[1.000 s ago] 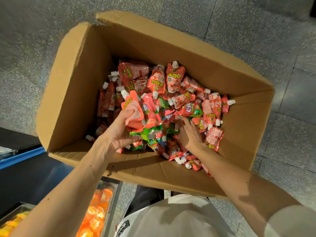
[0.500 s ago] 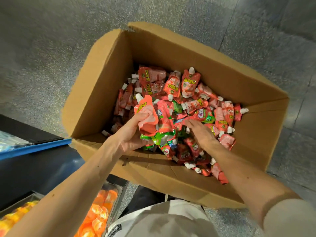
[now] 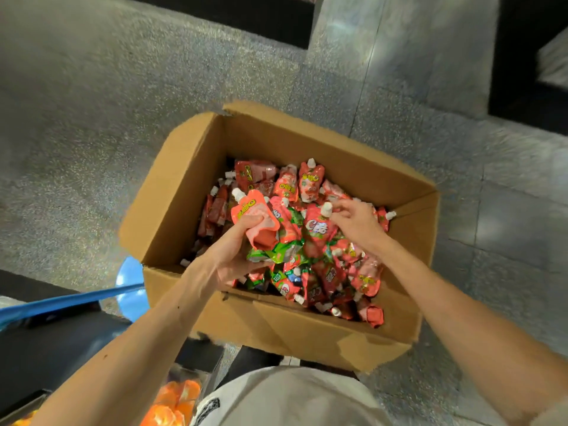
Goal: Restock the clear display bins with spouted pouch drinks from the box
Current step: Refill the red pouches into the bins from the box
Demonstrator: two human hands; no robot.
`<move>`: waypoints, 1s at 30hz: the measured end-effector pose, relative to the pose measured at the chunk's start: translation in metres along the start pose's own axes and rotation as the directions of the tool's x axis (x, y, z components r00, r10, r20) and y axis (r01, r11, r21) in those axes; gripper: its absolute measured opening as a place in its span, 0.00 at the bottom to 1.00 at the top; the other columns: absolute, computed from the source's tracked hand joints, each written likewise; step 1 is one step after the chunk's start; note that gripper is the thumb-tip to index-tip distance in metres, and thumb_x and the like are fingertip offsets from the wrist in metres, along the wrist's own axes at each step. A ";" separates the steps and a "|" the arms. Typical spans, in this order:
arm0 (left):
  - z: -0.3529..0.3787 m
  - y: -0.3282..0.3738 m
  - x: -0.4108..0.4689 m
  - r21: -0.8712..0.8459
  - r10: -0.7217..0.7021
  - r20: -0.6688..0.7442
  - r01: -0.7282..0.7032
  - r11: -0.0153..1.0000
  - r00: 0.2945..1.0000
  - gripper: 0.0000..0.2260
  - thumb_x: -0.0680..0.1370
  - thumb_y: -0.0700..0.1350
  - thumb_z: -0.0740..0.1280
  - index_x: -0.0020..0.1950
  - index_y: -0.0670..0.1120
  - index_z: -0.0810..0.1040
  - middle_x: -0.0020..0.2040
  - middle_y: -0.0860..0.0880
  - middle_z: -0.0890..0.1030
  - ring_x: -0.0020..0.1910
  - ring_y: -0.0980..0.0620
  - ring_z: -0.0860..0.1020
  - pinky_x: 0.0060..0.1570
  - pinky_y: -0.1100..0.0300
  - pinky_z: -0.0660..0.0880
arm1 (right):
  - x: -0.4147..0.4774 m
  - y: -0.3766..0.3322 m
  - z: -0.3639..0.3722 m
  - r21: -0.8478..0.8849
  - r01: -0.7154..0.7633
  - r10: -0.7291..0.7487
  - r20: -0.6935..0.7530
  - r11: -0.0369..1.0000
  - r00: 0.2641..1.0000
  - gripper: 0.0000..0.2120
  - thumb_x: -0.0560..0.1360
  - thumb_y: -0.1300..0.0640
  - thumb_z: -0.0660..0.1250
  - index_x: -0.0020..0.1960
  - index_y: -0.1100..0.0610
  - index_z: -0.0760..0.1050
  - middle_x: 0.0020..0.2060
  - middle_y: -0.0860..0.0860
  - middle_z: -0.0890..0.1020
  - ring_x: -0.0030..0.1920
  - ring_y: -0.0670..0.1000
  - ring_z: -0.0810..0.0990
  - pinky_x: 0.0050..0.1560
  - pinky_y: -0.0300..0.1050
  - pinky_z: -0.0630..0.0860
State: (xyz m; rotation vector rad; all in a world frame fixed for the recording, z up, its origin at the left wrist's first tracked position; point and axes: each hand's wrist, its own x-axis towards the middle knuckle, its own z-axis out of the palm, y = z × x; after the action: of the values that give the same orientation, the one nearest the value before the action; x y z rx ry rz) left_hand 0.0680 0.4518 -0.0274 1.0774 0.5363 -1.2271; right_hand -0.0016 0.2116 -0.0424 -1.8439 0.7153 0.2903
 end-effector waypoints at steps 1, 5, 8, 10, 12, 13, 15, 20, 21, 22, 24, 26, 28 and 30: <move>0.006 0.002 -0.008 0.002 0.020 0.016 -0.020 1.000 1.000 0.22 0.69 0.53 0.72 0.58 0.44 0.77 0.47 0.43 0.86 0.43 0.47 0.85 0.40 0.55 0.82 | -0.006 -0.015 -0.004 0.052 -0.008 0.007 0.020 0.999 1.000 0.08 0.78 0.65 0.66 0.47 0.53 0.79 0.25 0.43 0.74 0.26 0.40 0.67 0.30 0.36 0.62; 0.028 0.008 -0.043 -0.010 0.134 0.021 -0.134 0.991 0.991 0.18 0.70 0.52 0.67 0.54 0.44 0.78 0.41 0.44 0.86 0.37 0.49 0.85 0.38 0.55 0.81 | -0.032 -0.072 -0.008 0.423 -0.038 0.019 0.048 0.905 0.999 0.07 0.78 0.64 0.65 0.49 0.55 0.79 0.50 0.58 0.82 0.51 0.53 0.78 0.55 0.48 0.75; 0.035 0.002 -0.079 -0.030 0.257 -0.025 -0.258 0.966 0.966 0.15 0.75 0.51 0.66 0.57 0.44 0.78 0.46 0.44 0.86 0.42 0.47 0.85 0.45 0.51 0.80 | -0.056 -0.105 -0.004 0.603 -0.145 0.067 0.151 0.784 0.986 0.05 0.81 0.58 0.65 0.53 0.59 0.76 0.51 0.60 0.84 0.51 0.56 0.83 0.55 0.53 0.81; 0.038 -0.008 -0.109 -0.035 0.347 -0.068 -0.350 0.936 0.935 0.18 0.74 0.52 0.70 0.60 0.44 0.78 0.52 0.43 0.85 0.49 0.45 0.84 0.50 0.49 0.81 | -0.074 -0.117 0.003 0.617 -0.200 0.054 0.247 0.761 0.967 0.10 0.82 0.55 0.63 0.58 0.61 0.75 0.55 0.62 0.83 0.54 0.60 0.82 0.58 0.59 0.78; 0.039 -0.025 -0.141 -0.068 0.420 -0.132 -0.431 0.900 0.898 0.26 0.68 0.53 0.75 0.63 0.44 0.79 0.58 0.42 0.84 0.54 0.42 0.83 0.55 0.47 0.80 | -0.095 -0.129 0.012 0.585 -0.213 0.008 0.333 0.783 0.943 0.15 0.82 0.53 0.62 0.64 0.63 0.74 0.57 0.61 0.82 0.56 0.59 0.82 0.60 0.60 0.78; 0.040 -0.036 -0.159 -0.099 0.451 -0.154 -0.467 0.878 0.879 0.28 0.65 0.53 0.78 0.61 0.44 0.81 0.57 0.42 0.84 0.53 0.43 0.83 0.51 0.48 0.81 | -0.111 -0.135 0.018 0.562 -0.216 -0.031 0.397 0.799 0.917 0.18 0.82 0.51 0.63 0.66 0.62 0.74 0.57 0.61 0.82 0.57 0.59 0.82 0.61 0.60 0.77; 0.040 -0.062 -0.195 -0.156 0.519 -0.167 -0.543 0.825 0.838 0.24 0.60 0.52 0.78 0.53 0.43 0.85 0.51 0.42 0.86 0.46 0.45 0.85 0.41 0.51 0.83 | -0.143 -0.144 0.030 0.483 -0.152 -0.146 0.525 0.862 0.839 0.27 0.77 0.44 0.69 0.69 0.61 0.72 0.61 0.61 0.81 0.60 0.59 0.81 0.64 0.61 0.76; 0.030 -0.138 -0.286 -0.070 0.654 -0.342 -0.712 0.699 0.675 0.25 0.62 0.49 0.75 0.58 0.44 0.79 0.49 0.42 0.85 0.42 0.47 0.84 0.44 0.51 0.82 | -0.241 -0.165 0.068 0.322 0.187 -0.362 0.660 0.928 0.659 0.34 0.73 0.43 0.70 0.74 0.53 0.63 0.64 0.52 0.76 0.51 0.38 0.82 0.50 0.38 0.80; 0.027 -0.154 -0.306 -0.036 0.667 -0.397 -0.737 0.675 0.630 0.23 0.65 0.49 0.74 0.57 0.43 0.79 0.47 0.43 0.85 0.39 0.48 0.84 0.42 0.53 0.82 | -0.262 -0.167 0.081 0.294 0.256 -0.390 0.700 0.921 0.598 0.38 0.70 0.42 0.70 0.75 0.52 0.62 0.65 0.52 0.74 0.55 0.41 0.80 0.57 0.41 0.78; 0.026 -0.171 -0.326 -0.005 0.669 -0.469 -0.759 0.651 0.577 0.21 0.67 0.49 0.74 0.57 0.42 0.79 0.45 0.43 0.85 0.37 0.49 0.84 0.41 0.55 0.82 | -0.284 -0.166 0.095 0.269 0.323 -0.409 0.743 0.907 0.530 0.40 0.69 0.42 0.71 0.75 0.52 0.62 0.65 0.52 0.74 0.58 0.44 0.78 0.62 0.43 0.75; 0.023 -0.205 -0.365 0.064 0.630 -0.633 -0.780 0.622 0.450 0.17 0.76 0.51 0.72 0.59 0.42 0.80 0.44 0.45 0.85 0.35 0.52 0.83 0.35 0.60 0.81 | -0.331 -0.164 0.126 0.259 0.401 -0.419 0.822 0.879 0.386 0.33 0.71 0.46 0.75 0.72 0.52 0.66 0.58 0.51 0.77 0.52 0.45 0.79 0.57 0.41 0.78; 0.014 -0.240 -0.402 0.154 0.609 -0.727 -0.790 0.593 0.316 0.17 0.80 0.53 0.64 0.59 0.41 0.81 0.44 0.46 0.85 0.35 0.54 0.82 0.32 0.64 0.78 | -0.381 -0.156 0.162 0.282 0.415 -0.399 0.888 0.865 0.228 0.24 0.69 0.48 0.77 0.60 0.54 0.73 0.44 0.48 0.80 0.37 0.42 0.79 0.37 0.36 0.78; 0.003 -0.276 -0.437 0.183 0.575 -0.782 -0.793 0.581 0.241 0.19 0.80 0.57 0.63 0.58 0.43 0.82 0.47 0.47 0.86 0.37 0.55 0.83 0.32 0.65 0.75 | -0.433 -0.147 0.194 0.298 0.485 -0.411 0.900 0.822 0.144 0.26 0.63 0.44 0.78 0.52 0.57 0.74 0.39 0.48 0.81 0.36 0.43 0.78 0.37 0.37 0.76; -0.005 -0.313 -0.475 0.179 0.531 -0.826 -0.803 0.569 0.192 0.17 0.80 0.58 0.62 0.54 0.46 0.82 0.42 0.49 0.85 0.34 0.56 0.81 0.28 0.67 0.72 | -0.483 -0.136 0.221 0.357 0.490 -0.459 0.882 0.795 0.103 0.27 0.64 0.51 0.81 0.55 0.61 0.74 0.45 0.53 0.82 0.45 0.45 0.79 0.49 0.41 0.78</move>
State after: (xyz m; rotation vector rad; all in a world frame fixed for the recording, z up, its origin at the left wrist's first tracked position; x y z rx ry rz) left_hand -0.3664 0.6958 0.2467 1.3728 0.7808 0.2912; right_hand -0.2711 0.6070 0.2250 -1.4043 -0.7962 0.8749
